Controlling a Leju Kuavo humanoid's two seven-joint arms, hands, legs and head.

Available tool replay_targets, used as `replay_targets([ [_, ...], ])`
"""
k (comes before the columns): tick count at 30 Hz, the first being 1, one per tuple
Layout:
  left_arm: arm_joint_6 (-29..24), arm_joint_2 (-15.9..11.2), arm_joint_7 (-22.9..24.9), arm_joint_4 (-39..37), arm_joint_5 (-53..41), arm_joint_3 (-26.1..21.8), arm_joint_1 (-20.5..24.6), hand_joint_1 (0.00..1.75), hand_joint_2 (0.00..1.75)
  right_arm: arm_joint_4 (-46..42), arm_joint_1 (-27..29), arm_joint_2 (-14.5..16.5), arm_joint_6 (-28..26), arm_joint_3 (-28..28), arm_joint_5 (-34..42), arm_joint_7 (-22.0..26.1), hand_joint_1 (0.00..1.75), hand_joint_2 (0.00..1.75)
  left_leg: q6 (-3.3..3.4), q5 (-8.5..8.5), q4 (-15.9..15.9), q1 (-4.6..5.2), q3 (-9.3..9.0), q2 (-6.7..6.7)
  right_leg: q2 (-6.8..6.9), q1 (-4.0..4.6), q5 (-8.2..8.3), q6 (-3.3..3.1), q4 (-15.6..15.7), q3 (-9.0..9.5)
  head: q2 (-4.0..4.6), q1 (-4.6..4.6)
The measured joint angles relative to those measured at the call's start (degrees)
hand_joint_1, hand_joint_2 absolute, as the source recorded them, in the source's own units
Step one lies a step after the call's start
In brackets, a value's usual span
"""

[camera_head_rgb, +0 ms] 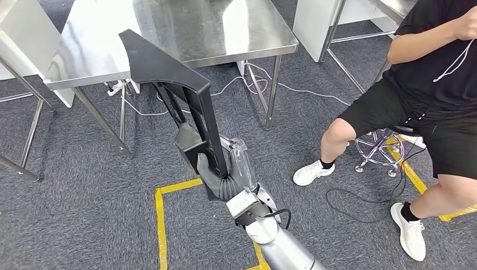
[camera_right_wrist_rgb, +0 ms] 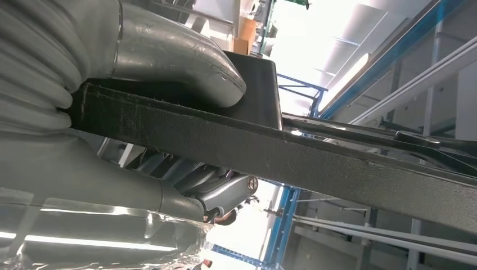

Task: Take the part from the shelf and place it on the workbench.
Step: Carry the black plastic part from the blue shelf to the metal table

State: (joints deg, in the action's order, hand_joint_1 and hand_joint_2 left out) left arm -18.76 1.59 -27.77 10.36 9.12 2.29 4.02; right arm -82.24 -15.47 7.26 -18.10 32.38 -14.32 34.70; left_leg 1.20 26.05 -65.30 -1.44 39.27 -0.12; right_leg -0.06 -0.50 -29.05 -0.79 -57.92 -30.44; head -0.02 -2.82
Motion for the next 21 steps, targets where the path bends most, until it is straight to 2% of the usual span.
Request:
replay_targets([
  [1, -0.04, -0.04, 0.08, 0.00, -0.01, 0.01, 0.04, 0.00, 1.75, 0.01, -0.06, 0.04, -0.04, 0.01, -0.01, 0.01, 1.75, 1.75, 0.72, -1.18, 3.29, 0.44, -1.56, 0.16, 0.00, 0.11, -0.33, 0.16, 0.11, 0.36, 0.00, -0.01],
  [2, -0.08, -0.09, 0.17, 0.00, -0.03, 0.01, 0.11, 0.00, 1.75, 0.01, -0.11, 0.10, -0.10, 0.01, -0.01, 0.01, 1.75, 1.75, 1.32, -1.60, 5.46, 0.88, -2.62, 0.31, 0.05, 0.11, -0.57, 0.40, 0.29, 0.58, 0.00, -0.02],
  [3, -0.11, -0.15, 0.25, 0.00, -0.04, 0.01, 0.16, 0.00, 1.75, 0.02, -0.12, 0.15, -0.18, 0.01, -0.01, 0.00, 1.75, 1.75, 1.74, -1.28, 6.43, 1.23, -3.08, 0.43, 0.12, 0.10, -0.59, 0.74, 0.25, 0.75, 0.00, -0.02],
  [5, -0.24, -0.16, 0.35, 0.00, -0.05, -0.01, 0.17, 0.00, 1.75, 0.03, -0.10, 0.24, -0.28, 0.02, -0.02, -0.01, 1.75, 1.75, 2.11, -1.04, 7.44, 1.55, -3.73, 0.32, 0.24, 0.19, -0.45, 1.43, 0.03, 1.10, 0.00, 0.03],
  [7, -0.35, -0.08, 0.39, 0.00, -0.04, -0.02, 0.15, 0.00, 1.75, 0.02, -0.19, 0.24, -0.34, 0.01, -0.02, 0.01, 1.75, 1.75, 2.32, -1.07, 8.46, 1.35, -5.08, 0.09, 0.22, 0.29, -1.20, 1.69, -1.81, 0.55, 0.01, -0.04],
  [8, -0.36, -0.03, 0.40, 0.00, -0.05, -0.02, 0.19, 0.00, 1.75, 0.02, -0.27, 0.22, -0.36, 0.02, -0.02, 0.01, 1.75, 1.75, 2.37, -1.07, 8.81, 1.18, -5.68, -0.01, 0.18, 0.25, -2.15, 1.70, -4.14, -0.75, 0.02, -0.08],
  [10, -0.37, 0.07, 0.42, 0.00, -0.05, -0.02, 0.25, 0.00, 1.75, 0.04, -0.28, 0.09, -0.37, 0.03, -0.02, 0.02, 1.75, 1.75, 2.44, -0.79, 8.96, 1.12, -6.12, -0.14, 0.10, 0.04, -4.52, 1.77, -11.11, -5.16, 0.02, -0.11],
  [11, -0.37, 0.12, 0.46, 0.00, -0.05, -0.02, 0.24, 0.00, 1.75, 0.07, -0.17, -0.03, -0.37, 0.04, -0.02, 0.02, 1.75, 1.75, 2.41, -0.56, 8.95, 1.12, -6.27, -0.24, 0.10, -0.06, -5.30, 1.99, -14.11, -7.50, 0.02, -0.12],
  [12, -0.37, 0.18, 0.54, 0.00, -0.06, -0.02, 0.21, 0.00, 1.75, 0.10, -0.06, -0.14, -0.37, 0.04, -0.02, 0.01, 1.75, 1.75, 2.31, -0.29, 8.94, 1.10, -6.50, -0.35, 0.09, -0.16, -5.28, 2.39, -15.43, -9.06, 0.02, -0.11],
  [13, -0.37, 0.24, 0.62, 0.00, -0.08, -0.02, 0.18, 0.00, 1.75, 0.13, 0.02, -0.22, -0.37, 0.04, -0.02, 0.01, 1.75, 1.75, 2.14, 0.03, 8.92, 1.06, -6.86, -0.49, 0.10, -0.26, -4.18, 2.93, -14.51, -9.46, 0.02, -0.13],
  [14, -0.37, 0.30, 0.68, 0.00, -0.11, -0.02, 0.16, 0.00, 1.75, 0.14, 0.04, -0.28, -0.37, 0.04, -0.01, 0.01, 1.75, 1.75, 1.91, 0.39, 8.91, 1.00, -7.36, -0.61, 0.10, -0.40, -2.14, 3.56, -11.54, -8.77, 0.02, -0.14],
  [15, -0.37, 0.34, 0.73, 0.00, -0.14, -0.02, 0.15, 0.00, 1.75, 0.16, 0.05, -0.30, -0.37, 0.04, -0.01, 0.01, 1.75, 1.75, 1.60, 0.81, 8.90, 0.96, -7.85, -0.71, 0.12, -0.60, 0.43, 4.17, -7.29, -7.40, 0.02, -0.15],
  [16, -0.37, 0.33, 0.74, 0.00, -0.15, -0.02, 0.16, 0.00, 1.75, 0.20, 0.04, -0.32, -0.37, 0.05, 0.00, 0.01, 1.75, 1.75, 1.25, 1.24, 8.82, 0.98, -8.32, -0.80, 0.15, -0.66, 2.18, 4.27, -3.60, -6.20, 0.02, -0.13],
  [17, -0.37, 0.30, 0.75, 0.00, -0.16, -0.02, 0.18, 0.00, 1.75, 0.25, 0.03, -0.34, -0.37, 0.07, 0.00, 0.01, 1.75, 1.75, 0.88, 1.61, 8.76, 1.03, -8.53, -0.84, 0.21, -0.62, 3.13, 3.86, -1.10, -5.23, 0.02, -0.12],
  [18, -0.38, 0.26, 0.77, 0.00, -0.16, -0.02, 0.18, 0.00, 1.75, 0.30, 0.06, -0.36, -0.37, 0.09, 0.00, 0.01, 1.75, 1.75, 0.50, 1.88, 8.63, 1.11, -8.62, -0.83, 0.22, -0.55, 3.60, 3.17, 0.07, -4.84, 0.02, -0.07],
  [20, -0.40, 0.17, 0.80, 0.01, -0.16, -0.02, 0.14, 0.00, 1.75, 0.38, 0.14, -0.34, -0.38, 0.08, 0.00, -0.01, 1.75, 1.75, -0.09, 2.20, 8.22, 1.14, -8.63, -0.79, 0.17, -0.53, 3.52, 1.54, 0.02, -4.42, 0.02, -0.01],
  [21, -0.41, 0.15, 0.81, 0.01, -0.16, -0.02, 0.12, 0.00, 1.75, 0.39, 0.17, -0.29, -0.38, 0.06, 0.00, -0.01, 1.75, 1.75, -0.34, 2.39, 7.58, 1.05, -8.58, -0.69, 0.10, -0.70, 3.71, 1.14, 0.07, -4.14, 0.01, 0.01],
])
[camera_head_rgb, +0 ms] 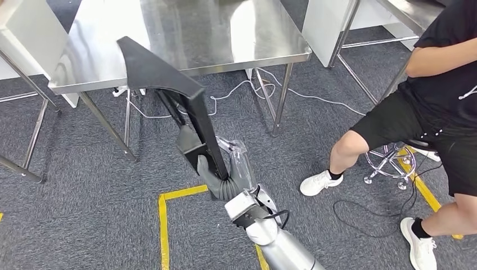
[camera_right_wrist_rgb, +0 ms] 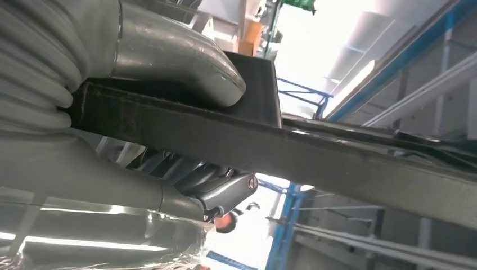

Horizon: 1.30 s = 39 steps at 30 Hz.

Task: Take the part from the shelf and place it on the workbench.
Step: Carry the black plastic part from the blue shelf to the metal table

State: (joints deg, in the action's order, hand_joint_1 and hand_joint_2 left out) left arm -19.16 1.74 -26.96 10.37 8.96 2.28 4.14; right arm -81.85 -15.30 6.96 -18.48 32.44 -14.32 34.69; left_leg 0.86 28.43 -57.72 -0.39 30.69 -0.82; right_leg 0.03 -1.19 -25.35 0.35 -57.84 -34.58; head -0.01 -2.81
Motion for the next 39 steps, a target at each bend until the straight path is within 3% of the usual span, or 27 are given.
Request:
replay_targets([
  [2, -0.02, -0.02, -0.02, 0.01, -0.04, 0.02, 0.06, 0.00, 1.75, 0.02, -0.09, 0.15, -0.01, -0.02, 0.00, 0.01, 1.75, 1.75, -0.52, 1.11, -3.66, -0.23, 1.66, 0.29, -0.04, -0.25, -0.39, -0.72, 0.08, 0.92, -0.01, 0.04],
  [5, -0.03, -0.04, -0.04, -0.01, -0.09, 0.02, 0.01, 0.00, 1.75, 0.07, -0.06, 0.25, -0.01, 0.01, -0.01, 0.02, 1.75, 1.75, -1.13, 5.04, -13.95, -0.37, 8.29, 0.60, -0.08, 0.03, -1.29, -1.47, 0.12, 1.82, -0.01, 0.06],
  [6, -0.03, -0.05, -0.03, -0.01, -0.09, 0.02, -0.04, 0.00, 1.75, 0.09, 0.01, 0.25, -0.01, 0.01, -0.01, 0.02, 1.75, 1.75, -1.13, 5.41, -15.62, -0.37, 9.98, 0.62, -0.14, 0.15, -1.59, -1.52, 0.11, 2.11, -0.01, 0.07],
  [7, -0.03, -0.05, -0.03, -0.01, -0.09, 0.02, -0.07, 0.00, 1.75, 0.12, 0.06, 0.25, -0.01, 0.01, -0.01, 0.02, 1.75, 1.75, -0.99, 4.51, -15.23, -0.36, 10.61, 0.62, -0.21, 0.27, -1.90, -1.53, 0.12, 2.48, -0.01, 0.07],
  [8, -0.03, -0.06, -0.03, -0.01, -0.09, 0.02, -0.08, 0.00, 1.75, 0.13, 0.07, 0.26, -0.01, 0.01, 0.00, 0.02, 1.75, 1.75, -0.72, 2.34, -12.67, -0.34, 10.08, 0.62, -0.27, 0.38, -2.26, -1.50, 0.13, 2.98, -0.01, 0.07],
  [10, -0.03, -0.14, -0.05, -0.01, -0.09, 0.02, -0.07, 0.00, 1.75, 0.13, 0.05, 0.34, -0.03, 0.01, -0.01, -0.01, 1.75, 1.75, 0.11, -2.50, -5.14, -0.12, 7.28, 0.68, -0.31, 0.58, -2.99, -1.32, 0.27, 4.12, 0.00, 0.04],
  [11, -0.03, -0.19, -0.08, -0.01, -0.09, 0.02, -0.04, 0.00, 1.75, 0.12, 0.02, 0.39, -0.05, 0.01, -0.02, -0.05, 1.75, 1.75, 0.54, -3.42, -2.38, 0.15, 6.19, 0.70, -0.32, 0.62, -3.29, -1.12, 0.43, 4.53, 0.00, 0.04],
  [14, -0.08, -0.34, -0.14, -0.01, -0.09, 0.01, -0.05, 0.00, 1.75, 0.10, -0.10, 0.68, -0.21, 0.00, -0.04, -0.48, 1.75, 1.75, 1.83, -3.14, -0.21, 0.84, 5.18, 0.52, -0.32, 0.87, -3.47, -0.10, 0.38, 5.18, -0.01, 0.04],
  [16, -0.11, -0.36, -0.14, -0.01, -0.09, -0.01, -0.11, 0.00, 1.75, 0.07, -0.19, 0.93, -0.39, -0.02, -0.05, -0.91, 1.75, 1.75, 2.57, -3.74, 0.58, 0.63, 3.89, 0.48, -0.30, 1.15, -3.91, 0.53, -1.03, 5.23, -0.01, -0.01],
  [18, -0.11, -0.32, -0.13, -0.01, -0.10, -0.01, 0.02, 0.00, 1.75, 0.05, -0.45, 1.04, -0.56, -0.03, -0.11, -1.19, 1.75, 1.75, 3.02, -3.66, 0.94, 0.42, 2.81, 0.48, -0.29, 1.14, -5.89, 0.54, -5.48, 2.83, 0.01, -0.08],
  [21, -0.12, -0.24, -0.08, -0.01, -0.01, -0.03, 0.01, 0.00, 1.75, 0.14, -0.42, 1.03, -0.62, -0.02, -0.41, -1.60, 1.75, 1.75, 3.22, -2.88, 0.92, 0.54, 2.36, 0.33, -0.28, 1.02, -8.88, 0.37, -14.66, -3.70, 0.01, -0.12],
  [22, -0.13, -0.18, -0.06, -0.01, 0.05, -0.04, -0.07, 0.00, 1.75, 0.18, -0.37, 1.02, -0.62, -0.02, -0.55, -1.76, 1.75, 1.75, 3.16, -2.56, 0.90, 0.57, 2.07, 0.24, -0.27, 1.00, -8.49, 0.59, -15.01, -4.71, 0.01, -0.13],
  [23, -0.14, -0.11, -0.06, -0.01, 0.11, -0.07, -0.13, 0.00, 1.75, 0.21, -0.36, 1.02, -0.62, -0.02, -0.67, -1.87, 1.75, 1.75, 3.04, -2.20, 0.88, 0.57, 1.62, 0.13, -0.26, 1.00, -6.95, 1.04, -13.10, -4.58, 0.01, -0.12],
  [25, -0.19, 0.04, -0.10, -0.02, 0.19, -0.15, -0.17, 0.00, 1.75, 0.27, -0.49, 1.05, -0.62, -0.01, -0.85, -1.95, 1.75, 1.75, 2.70, -1.33, 0.88, 0.58, 0.58, -0.06, -0.22, 1.02, -2.16, 1.80, -5.33, -2.15, 0.01, -0.12],
  [27, -0.27, 0.13, -0.20, -0.02, 0.25, -0.33, -0.14, 0.00, 1.75, 0.50, -0.78, 1.09, -0.61, 0.03, -0.94, -1.97, 1.75, 1.75, 2.18, -0.58, 0.84, 0.67, -0.02, -0.17, -0.12, 1.25, 0.12, 1.19, -0.09, -0.32, 0.01, -0.07],
  [29, -0.37, 0.20, -0.29, -0.02, 0.28, -0.55, -0.16, 0.00, 1.75, 0.79, -0.99, 1.16, -0.60, 0.02, -0.90, -2.02, 1.75, 1.75, 1.62, -0.19, 0.56, 0.76, -0.28, -0.18, -0.10, 1.29, -0.01, -0.09, 0.69, 0.06, 0.01, 0.00],
  [32, -0.47, 0.17, -0.31, 0.01, 0.28, -0.75, -0.13, 0.00, 1.75, 1.05, -1.21, 1.46, -0.58, 0.01, -0.91, -2.02, 1.75, 1.75, 0.77, 0.70, -1.85, 0.53, 0.55, 0.05, -0.13, 0.50, -0.03, -1.02, 1.07, 1.61, 0.01, 0.08],
  [36, -0.50, 0.17, -0.31, -0.01, 0.28, -0.87, -0.23, 0.00, 1.75, 1.48, -1.53, 1.73, -0.54, 0.04, -0.89, -2.02, 1.75, 1.75, -0.75, 4.43, -13.65, -0.43, 8.56, 0.44, -0.15, 0.43, -1.25, -1.76, 1.19, 2.99, 0.01, 0.22],
  [37, -0.51, 0.15, -0.29, -0.01, 0.27, -0.88, -0.31, 0.00, 1.75, 1.67, -1.54, 1.72, -0.54, 0.03, -0.80, -2.03, 1.75, 1.75, -0.99, 4.22, -14.39, -0.64, 9.86, 0.50, -0.21, 0.42, -1.63, -1.67, 1.19, 3.39, 0.01, 0.23],
  [38, -0.52, 0.13, -0.28, -0.01, 0.24, -0.88, -0.36, 0.00, 1.75, 1.86, -1.54, 1.72, -0.54, 0.03, -0.73, -2.04, 1.75, 1.75, -1.14, 2.70, -13.08, -0.85, 10.09, 0.56, -0.27, 0.39, -2.05, -1.54, 1.19, 3.93, 0.01, 0.23],
  [39, -0.53, 0.10, -0.27, -0.01, 0.21, -0.88, -0.37, 0.00, 1.75, 2.02, -1.57, 1.72, -0.53, 0.02, -0.69, -2.04, 1.75, 1.75, -1.20, 0.11, -9.84, -1.04, 9.25, 0.64, -0.31, 0.34, -2.55, -1.35, 1.19, 4.62, 0.01, 0.23],
])
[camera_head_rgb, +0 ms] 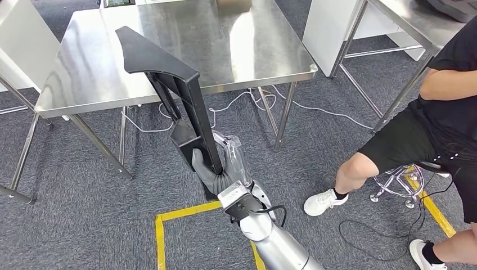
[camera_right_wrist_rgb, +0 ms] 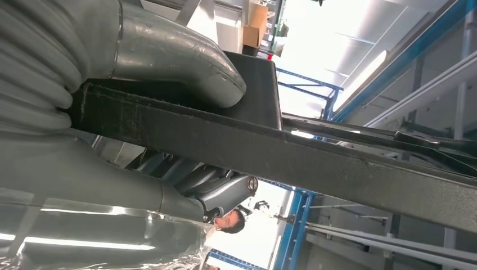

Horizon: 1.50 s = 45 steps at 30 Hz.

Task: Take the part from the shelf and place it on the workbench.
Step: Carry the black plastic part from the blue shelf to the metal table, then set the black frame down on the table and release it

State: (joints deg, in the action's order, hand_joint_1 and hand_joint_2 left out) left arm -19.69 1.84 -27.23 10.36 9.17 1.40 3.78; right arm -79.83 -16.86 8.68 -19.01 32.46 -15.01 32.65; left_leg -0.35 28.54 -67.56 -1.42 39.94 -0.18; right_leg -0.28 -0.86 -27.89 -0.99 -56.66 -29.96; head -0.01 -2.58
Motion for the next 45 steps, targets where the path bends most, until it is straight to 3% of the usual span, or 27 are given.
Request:
replay_targets([
  [1, -0.01, -0.03, 0.04, 0.00, -0.03, 0.00, 0.02, 0.00, 1.75, 0.11, -0.03, 0.01, 0.01, 0.00, 0.01, 0.00, 1.75, 1.75, -0.03, -2.50, 3.71, -0.12, -1.36, 0.05, 0.01, -0.06, -0.52, 0.26, 0.05, 0.54, 0.01, -0.02],
  [3, -0.03, 0.03, 0.18, -0.02, -0.08, 0.01, 0.11, 0.00, 1.75, 0.32, -0.31, 0.04, 0.02, 0.00, 0.03, 0.00, 1.75, 1.75, 0.28, -4.53, 8.66, 0.14, -3.21, 0.10, 0.07, -0.05, -1.28, 0.89, 0.30, 1.46, 0.00, -0.02],
  [6, -0.08, 0.09, 0.43, -0.02, -0.14, 0.02, 0.14, 0.00, 1.75, 0.54, -0.74, 0.15, 0.07, 0.01, 0.16, -0.02, 1.75, 1.75, 1.81, -4.09, 9.46, 0.74, -3.72, 0.06, 0.08, 0.31, -1.66, 2.15, 0.23, 2.20, 0.00, 0.02],
  [8, -0.11, 0.17, 0.53, -0.01, -0.17, 0.02, 0.14, 0.00, 1.75, 0.66, -1.00, 0.20, 0.10, 0.02, 0.35, -0.03, 1.75, 1.75, 2.70, -4.09, 9.84, 0.76, -4.86, -0.03, 0.11, 0.39, -2.17, 2.68, -1.61, 1.66, 0.00, -0.03],
  [9, -0.11, 0.20, 0.55, 0.00, -0.19, 0.02, 0.18, 0.00, 1.75, 0.73, -1.22, 0.22, 0.11, 0.03, 0.44, -0.02, 1.75, 1.75, 3.07, -3.97, 9.99, 0.76, -5.47, -0.10, 0.13, 0.34, -2.72, 2.74, -4.06, 0.27, 0.00, -0.07],
  [12, -0.14, 0.21, 0.63, 0.00, -0.19, 0.02, 0.21, 0.00, 1.75, 1.07, -1.49, 0.12, 0.13, 0.09, 0.61, -0.01, 1.75, 1.75, 3.77, -3.15, 10.09, 0.96, -6.38, -0.22, 0.13, 0.30, -5.84, 2.21, -15.08, -7.36, 0.01, -0.12],
  [13, -0.15, 0.25, 0.67, 0.00, -0.19, 0.01, 0.18, 0.00, 1.75, 1.20, -1.43, 0.06, 0.13, 0.09, 0.66, -0.02, 1.75, 1.75, 3.86, -2.76, 10.09, 1.09, -6.76, -0.33, 0.13, 0.33, -6.55, 2.14, -16.86, -9.33, 0.01, -0.12],
  [14, -0.15, 0.30, 0.70, 0.00, -0.19, 0.01, 0.15, 0.00, 1.75, 1.31, -1.39, 0.01, 0.13, 0.09, 0.68, -0.02, 1.75, 1.75, 3.89, -2.33, 10.09, 1.24, -7.26, -0.47, 0.13, 0.39, -6.32, 2.26, -16.63, -10.27, 0.00, -0.12],
  [15, -0.16, 0.36, 0.72, 0.00, -0.18, 0.00, 0.12, 0.00, 1.75, 1.38, -1.37, -0.02, 0.13, 0.09, 0.69, -0.02, 1.75, 1.75, 3.88, -1.86, 10.10, 1.41, -7.89, -0.60, 0.13, 0.48, -4.96, 2.55, -14.41, -10.19, 0.00, -0.12],
  [17, -0.19, 0.51, 0.72, -0.01, -0.14, 0.00, 0.10, 0.00, 1.75, 1.45, -1.39, -0.03, 0.13, 0.14, 0.68, -0.02, 1.75, 1.75, 3.79, -0.80, 10.09, 1.74, -9.24, -0.78, 0.18, 0.86, 0.13, 2.87, -6.80, -8.33, 0.00, -0.12],
  [19, -0.21, 0.63, 0.73, -0.03, -0.11, -0.01, 0.12, 0.00, 1.75, 1.50, -1.42, -0.03, 0.14, 0.22, 0.67, -0.04, 1.75, 1.75, 3.37, 0.23, 10.15, 2.01, -10.09, -0.90, 0.21, 1.25, 3.45, 2.14, -1.78, -6.77, 0.01, -0.10],
  [20, -0.24, 0.71, 0.73, -0.03, -0.11, -0.02, 0.12, 0.00, 1.75, 1.53, -1.42, -0.03, 0.15, 0.26, 0.67, -0.05, 1.75, 1.75, 3.06, 0.46, 9.99, 2.08, -10.37, -0.92, 0.19, 1.29, 3.99, 1.49, -0.94, -6.56, 0.00, -0.10],
  [22, -0.31, 0.75, 0.74, -0.02, -0.12, -0.03, 0.13, 0.00, 1.75, 1.55, -1.43, 0.07, 0.17, 0.28, 0.67, -0.11, 1.75, 1.75, 2.50, 0.63, 9.20, 1.93, -10.49, -0.81, 0.03, 0.89, 4.01, 0.46, -0.47, -5.35, -0.01, -0.13],
  [24, -0.37, 0.79, 0.74, -0.02, -0.16, -0.02, 0.16, 0.00, 1.75, 1.56, -1.52, 0.29, 0.18, 0.30, 0.67, -0.13, 1.75, 1.75, 1.95, 1.06, 5.82, 1.60, -9.05, -0.58, -0.03, 0.43, 3.61, -0.45, -0.09, -3.89, -0.01, -0.11],
  [26, -0.37, 0.82, 0.78, -0.02, -0.22, -0.01, 0.16, 0.00, 1.75, 1.58, -1.59, 0.51, 0.19, 0.35, 0.67, -0.13, 1.75, 1.75, 1.12, 2.97, -0.09, 1.11, -5.28, -0.38, -0.03, 0.42, 2.89, -1.02, 0.01, -2.92, -0.01, -0.05],
  [28, -0.37, 0.78, 0.85, -0.02, -0.27, 0.00, 0.04, 0.00, 1.75, 1.66, -1.43, 0.56, 0.19, 0.38, 0.68, -0.14, 1.75, 1.75, 0.25, 5.17, -4.34, 0.56, -1.38, -0.28, -0.14, 0.44, 2.02, -1.05, 0.00, -2.11, -0.01, -0.04],
  [29, -0.37, 0.76, 0.87, -0.02, -0.31, 0.00, -0.01, 0.00, 1.75, 1.70, -1.32, 0.55, 0.19, 0.38, 0.67, -0.16, 1.75, 1.75, -0.10, 5.09, -4.23, 0.28, -0.40, -0.20, -0.25, 0.38, 1.52, -0.89, -0.01, -1.55, -0.01, -0.05],
  [30, -0.37, 0.73, 0.88, -0.02, -0.39, 0.00, -0.04, 0.00, 1.75, 1.74, -1.22, 0.54, 0.17, 0.37, 0.58, -0.20, 1.75, 1.75, -0.33, 3.67, -2.26, 0.00, -0.39, -0.10, -0.34, 0.29, 0.95, -0.68, -0.02, -0.84, -0.01, -0.04],
  [32, -0.37, 0.69, 0.95, -0.04, -0.59, 0.00, -0.04, 0.00, 1.75, 1.78, -1.15, 0.53, -0.01, 0.35, 0.07, -0.43, 1.75, 1.75, -0.52, -1.56, 4.54, -0.38, -2.13, 0.16, -0.46, 0.14, -0.28, -0.07, 0.00, 0.82, 0.00, -0.05],
  [33, -0.36, 0.70, 1.02, -0.04, -0.67, 0.01, -0.01, 0.00, 1.75, 1.79, -1.19, 0.51, -0.17, 0.35, -0.29, -0.61, 1.75, 1.75, -0.42, -3.38, 7.34, -0.30, -2.90, 0.27, -0.48, 0.14, -0.78, 0.28, 0.09, 1.38, 0.00, -0.03],
  [34, -0.36, 0.72, 1.10, -0.03, -0.73, 0.02, 0.06, 0.00, 1.75, 1.81, -1.27, 0.52, -0.35, 0.35, -0.62, -0.83, 1.75, 1.75, -0.07, -4.49, 8.87, -0.11, -3.43, 0.33, -0.47, 0.19, -1.16, 0.66, 0.23, 1.70, 0.00, -0.02],
  [37, -0.36, 0.75, 1.22, 0.02, -0.81, 0.03, 0.15, 0.00, 1.75, 1.83, -1.47, 0.59, -0.89, 0.35, -1.56, -1.26, 1.75, 1.75, 1.49, -4.60, 9.83, 0.40, -4.32, 0.27, -0.42, 0.54, -1.36, 1.89, -0.17, 1.82, -0.01, -0.01],
  [39, -0.37, 0.80, 1.20, 0.02, -0.83, 0.02, 0.12, 0.00, 1.75, 1.82, -1.82, 0.57, -2.03, 0.38, -3.80, -1.78, 1.75, 1.75, 2.40, -4.28, 10.41, 0.36, -5.39, 0.15, -0.32, 0.59, -1.35, 2.32, -3.91, -0.17, -0.01, -0.08],
  [41, -0.38, 0.79, 1.16, 0.02, -0.85, 0.01, 0.16, 0.00, 1.75, 1.82, -2.46, 0.48, -3.66, 0.43, -7.37, -3.01, 1.75, 1.75, 3.14, -3.60, 10.69, 0.34, -6.40, 0.06, -0.25, 0.42, -2.83, 2.22, -11.32, -4.95, 0.00, -0.15],
  [43, -0.39, 0.75, 1.16, 0.02, -0.86, -0.01, 0.14, 0.00, 1.75, 1.82, -3.03, 0.34, -4.62, 0.46, -9.88, -4.40, 1.75, 1.75, 3.36, -2.67, 10.70, 0.37, -7.32, -0.10, -0.24, 0.34, -5.16, 2.13, -17.29, -9.89, 0.00, -0.20],
  [44, -0.39, 0.78, 1.16, 0.02, -0.87, -0.01, 0.10, 0.00, 1.75, 1.82, -3.25, 0.28, -4.80, 0.46, -10.43, -4.86, 1.75, 1.75, 3.31, -2.14, 10.70, 0.39, -7.95, -0.22, -0.24, 0.29, -5.48, 2.29, -17.90, -11.24, 0.00, -0.21],
  [45, -0.39, 0.81, 1.16, 0.02, -0.87, -0.01, 0.06, 0.00, 1.75, 1.82, -3.46, 0.25, -4.86, 0.46, -10.74, -5.21, 1.75, 1.75, 3.20, -1.54, 10.70, 0.39, -8.72, -0.34, -0.22, 0.28, -4.73, 2.64, -16.52, -11.55, 0.00, -0.21],
])
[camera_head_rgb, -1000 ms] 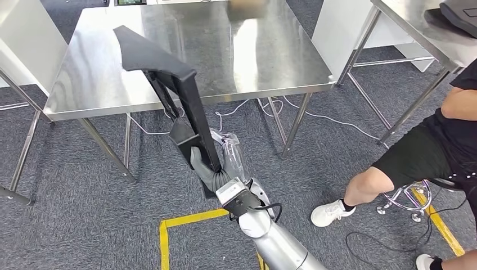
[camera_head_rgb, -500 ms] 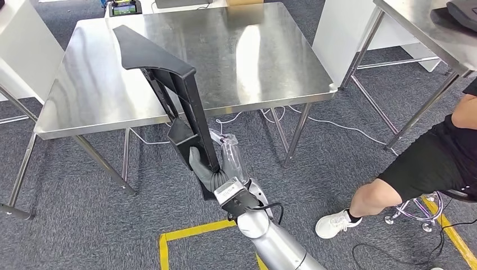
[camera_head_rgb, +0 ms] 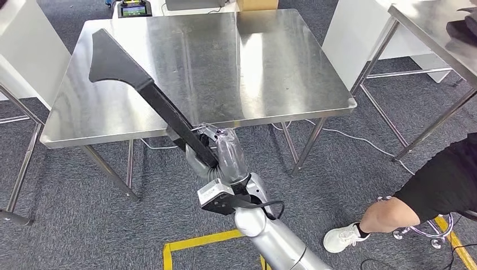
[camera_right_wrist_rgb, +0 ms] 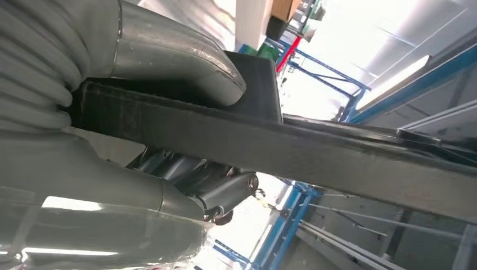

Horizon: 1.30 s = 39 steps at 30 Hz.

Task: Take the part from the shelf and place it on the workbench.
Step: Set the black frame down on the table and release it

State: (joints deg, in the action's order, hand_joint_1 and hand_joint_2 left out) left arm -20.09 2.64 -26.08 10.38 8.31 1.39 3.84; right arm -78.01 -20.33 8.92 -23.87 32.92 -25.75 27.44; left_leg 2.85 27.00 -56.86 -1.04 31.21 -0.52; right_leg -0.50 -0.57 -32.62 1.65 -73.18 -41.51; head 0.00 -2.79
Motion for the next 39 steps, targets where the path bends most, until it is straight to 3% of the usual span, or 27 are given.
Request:
replay_targets([
  [2, -0.02, 0.08, 0.00, -0.01, 0.02, -0.02, -0.03, 0.00, 1.75, 0.01, -0.48, -0.03, -0.03, 0.03, -0.73, -0.57, 1.75, 1.75, -0.36, 1.31, 0.03, -0.02, -1.48, -0.15, 0.20, -0.05, 4.48, 1.11, 7.22, 1.66, 0.00, -0.02],
  [3, -0.07, 0.09, 0.01, -0.02, 0.07, -0.08, 0.00, 0.00, 1.75, 0.03, -0.75, -0.04, -0.03, 0.06, -1.40, -1.01, 1.75, 1.75, -0.62, 2.05, -0.07, 0.09, -2.25, -0.18, 0.46, -0.04, 6.96, 1.41, 11.10, 2.56, 0.00, -0.01],
  [4, -0.14, 0.10, 0.01, -0.02, 0.16, -0.20, 0.04, 0.00, 1.75, 0.06, -1.11, -0.04, -0.04, 0.13, -2.31, -1.65, 1.75, 1.75, -0.97, 2.77, -0.03, 0.21, -2.77, -0.16, 0.71, 0.07, 8.73, 1.25, 13.73, 3.43, 0.00, -0.02],
  [5, -0.23, 0.10, 0.03, -0.03, 0.32, -0.34, 0.07, 0.00, 1.75, 0.10, -1.56, -0.02, -0.06, 0.19, -3.32, -2.38, 1.75, 1.75, -1.39, 3.23, -0.05, 0.34, -3.26, -0.11, 0.84, 0.24, 9.71, 0.65, 15.21, 3.90, 0.00, 0.03],
  [8, -0.39, 0.03, 0.05, -0.02, 0.65, -0.61, 0.15, 0.00, 1.75, 0.32, -3.16, 0.36, -0.10, 0.33, -6.06, -4.46, 1.75, 1.75, -2.32, 3.58, -1.10, 0.31, -4.11, 0.20, 0.54, -0.05, 9.54, -1.59, 15.93, 5.39, -0.02, 0.09],
  [10, -0.46, -0.01, 0.03, -0.01, 0.67, -0.64, 0.23, 0.00, 1.75, 0.61, -4.37, 0.93, -0.09, 0.43, -7.19, -5.28, 1.75, 1.75, -2.71, 4.11, -5.70, 0.10, -1.77, 0.32, 0.35, -0.45, 8.93, -2.48, 16.25, 6.79, -0.03, 0.17],
  [13, -0.48, 0.03, 0.00, -0.02, 0.66, -0.68, 0.09, 0.00, 1.75, 1.35, -5.49, 1.40, -0.04, 0.59, -7.90, -5.77, 1.75, 1.75, -3.39, 7.51, -15.36, -0.01, 5.68, 0.33, 0.15, -0.29, 7.42, -3.20, 16.34, 8.48, -0.02, 0.23],
  [15, -0.48, -0.01, 0.00, -0.02, 0.66, -0.77, -0.14, 0.00, 1.75, 2.02, -5.65, 1.47, -0.02, 0.61, -8.05, -5.97, 1.75, 1.75, -3.39, 8.87, -15.87, -0.03, 8.71, 0.33, -0.06, -0.13, 6.14, -3.22, 16.34, 9.99, -0.02, 0.23],
  [16, -0.48, -0.04, 0.00, -0.02, 0.66, -0.82, -0.21, 0.00, 1.75, 2.34, -5.79, 1.52, -0.02, 0.62, -8.08, -6.01, 1.75, 1.75, -3.13, 7.64, -13.75, 0.01, 9.08, 0.34, -0.14, -0.03, 5.47, -3.19, 16.35, 10.88, -0.02, 0.22],
  [18, -0.48, -0.16, 0.00, -0.04, 0.63, -0.86, -0.29, 0.00, 1.75, 2.79, -6.17, 1.70, -0.02, 0.63, -8.10, -6.01, 1.75, 1.75, -2.14, 1.70, -7.29, 0.41, 8.64, 0.34, -0.24, 0.25, 4.11, -2.99, 16.38, 12.48, -0.02, 0.20],
  [20, -0.49, -0.34, 0.01, -0.05, 0.44, -0.87, -0.42, 0.00, 1.75, 3.26, -6.46, 1.86, -0.04, 0.68, -8.20, -6.03, 1.75, 1.75, -1.01, -2.32, -2.99, 1.05, 8.03, -0.06, -0.48, 0.62, 2.76, -2.51, 16.61, 13.50, -0.01, 0.17],
  [23, -0.61, -0.39, 0.04, -0.03, 0.15, -0.86, -0.47, 0.00, 1.75, 3.85, -6.81, 2.10, -0.17, 0.77, -8.78, -6.20, 1.75, 1.75, 0.24, -3.20, -1.41, 1.20, 5.90, -0.69, -0.67, 1.14, 2.12, -1.22, 14.83, 14.77, -0.02, -0.01],
  [25, -0.72, -0.32, 0.14, -0.02, 0.08, -0.86, -0.23, 0.00, 1.75, 4.21, -7.45, 2.21, -0.34, 0.88, -9.83, -6.44, 1.75, 1.75, 0.92, -3.15, -1.09, 1.04, 4.09, -0.56, -0.45, 1.08, 1.08, -0.64, 10.90, 13.67, -0.01, -0.05],
  [28, -0.85, -0.32, 0.33, -0.02, 0.07, -0.86, 0.10, 0.00, 1.75, 5.07, -8.42, 2.26, -0.56, 1.23, -11.40, -7.19, 1.75, 1.75, 1.40, -1.92, -1.07, 0.99, 2.81, -0.51, -0.25, 0.64, -2.96, -0.54, 1.45, 6.81, -0.01, -0.05],
  [29, -0.87, -0.31, 0.39, -0.02, 0.07, -0.87, 0.07, 0.00, 1.75, 5.38, -8.56, 2.26, -0.58, 1.34, -11.76, -7.51, 1.75, 1.75, 1.34, -1.41, -1.08, 0.97, 2.41, -0.58, -0.23, 0.49, -3.95, -0.35, -0.22, 4.75, -0.02, -0.05],
  [30, -0.90, -0.28, 0.45, -0.02, 0.07, -0.87, 0.01, 0.00, 1.75, 5.70, -8.74, 2.27, -0.58, 1.48, -12.12, -7.86, 1.75, 1.75, 1.21, -0.86, -1.09, 0.94, 1.87, -0.69, -0.20, 0.32, -4.04, 0.14, 0.00, 3.54, -0.01, -0.05],
  [31, -0.92, -0.26, 0.51, -0.02, 0.06, -0.87, -0.05, 0.00, 1.75, 6.07, -8.99, 2.30, -0.55, 1.63, -12.57, -8.22, 1.75, 1.75, 1.04, -0.25, -1.10, 0.89, 1.19, -0.81, -0.16, 0.16, -2.99, 0.81, 1.97, 3.16, -0.01, -0.05],
  [33, -0.94, -0.18, 0.59, -0.05, 0.02, -0.87, -0.09, 0.00, 1.75, 7.07, -9.76, 2.36, -0.35, 1.95, -13.61, -8.97, 1.75, 1.75, 0.61, 1.10, -1.16, 0.87, -0.39, -0.97, 0.06, -0.06, 2.63, 2.14, 9.17, 3.84, 0.00, -0.09],
  [34, -0.94, -0.15, 0.65, -0.07, -0.03, -0.87, -0.08, 0.00, 1.75, 7.69, -10.17, 2.39, -0.19, 2.09, -14.18, -9.31, 1.75, 1.75, 0.31, 1.78, -1.18, 0.91, -1.03, -1.06, 0.28, -0.11, 5.28, 2.08, 12.14, 4.27, -0.01, -0.03],
  [35, -0.96, -0.12, 0.73, -0.08, -0.13, -0.88, -0.03, 0.00, 1.75, 8.39, -10.56, 2.45, 0.05, 2.27, -14.91, -9.76, 1.75, 1.75, -0.09, 2.39, -1.08, 0.91, -1.50, -1.10, 0.41, 0.07, 7.33, 1.55, 14.01, 4.77, -0.01, 0.01],
  [36, -1.04, -0.11, 0.81, -0.09, -0.24, -0.89, 0.00, 0.00, 1.75, 9.14, -11.03, 2.52, 0.29, 2.49, -15.83, -10.32, 1.75, 1.75, -0.49, 2.70, -1.12, 0.94, -1.87, -1.09, 0.54, 0.18, 8.33, 0.68, 14.87, 5.02, -0.02, 0.01],
  [37, -1.21, -0.10, 0.91, -0.06, -0.37, -0.89, 0.06, 0.00, 1.75, 9.99, -11.69, 2.70, 0.60, 2.84, -17.07, -11.00, 1.75, 1.75, -0.84, 2.84, -0.98, 0.92, -2.18, -1.02, 0.54, 0.20, 8.33, -0.24, 15.08, 5.48, -0.02, 0.05],
  [39, -1.72, -0.11, 1.18, -0.03, -0.66, -0.87, 0.26, 0.00, 1.75, 12.02, -13.31, 3.22, 1.26, 3.73, -20.06, -12.44, 1.75, 1.75, -1.32, 2.87, -2.14, 0.74, -1.85, -0.64, 0.41, -0.29, 8.62, -1.16, 16.02, 6.65, -0.02, 0.01],
])
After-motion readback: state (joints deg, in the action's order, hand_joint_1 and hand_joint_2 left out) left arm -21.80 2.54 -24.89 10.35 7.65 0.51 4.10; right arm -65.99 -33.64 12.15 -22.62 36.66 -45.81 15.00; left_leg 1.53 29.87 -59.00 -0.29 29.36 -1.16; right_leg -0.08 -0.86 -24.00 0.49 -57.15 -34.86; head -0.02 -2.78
